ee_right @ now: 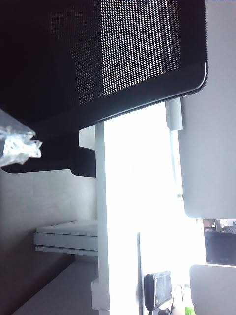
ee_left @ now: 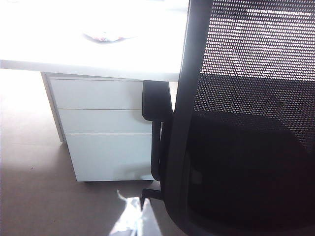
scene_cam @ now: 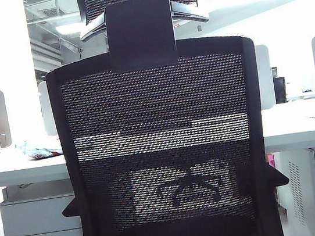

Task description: Push the black chair under the table.

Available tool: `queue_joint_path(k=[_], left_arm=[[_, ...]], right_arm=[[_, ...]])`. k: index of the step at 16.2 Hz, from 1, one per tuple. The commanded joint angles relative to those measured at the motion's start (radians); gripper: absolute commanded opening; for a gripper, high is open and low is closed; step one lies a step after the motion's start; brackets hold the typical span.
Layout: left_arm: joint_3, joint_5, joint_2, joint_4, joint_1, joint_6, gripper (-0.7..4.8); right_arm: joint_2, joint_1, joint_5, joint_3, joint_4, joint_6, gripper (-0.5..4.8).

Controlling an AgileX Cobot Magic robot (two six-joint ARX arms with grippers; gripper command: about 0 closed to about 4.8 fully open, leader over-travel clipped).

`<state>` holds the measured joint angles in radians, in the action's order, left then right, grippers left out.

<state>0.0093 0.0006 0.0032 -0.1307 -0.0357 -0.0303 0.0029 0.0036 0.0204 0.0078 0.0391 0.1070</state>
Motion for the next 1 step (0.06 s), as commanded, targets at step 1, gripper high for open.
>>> queue_joint_path(k=[1], left_arm=[[0.0, 0.003, 0.001, 0.013, 0.001, 0.004, -0.05]], right_arm=[[-0.001, 0.0, 0.0, -0.001, 0.018, -0.003, -0.01]])
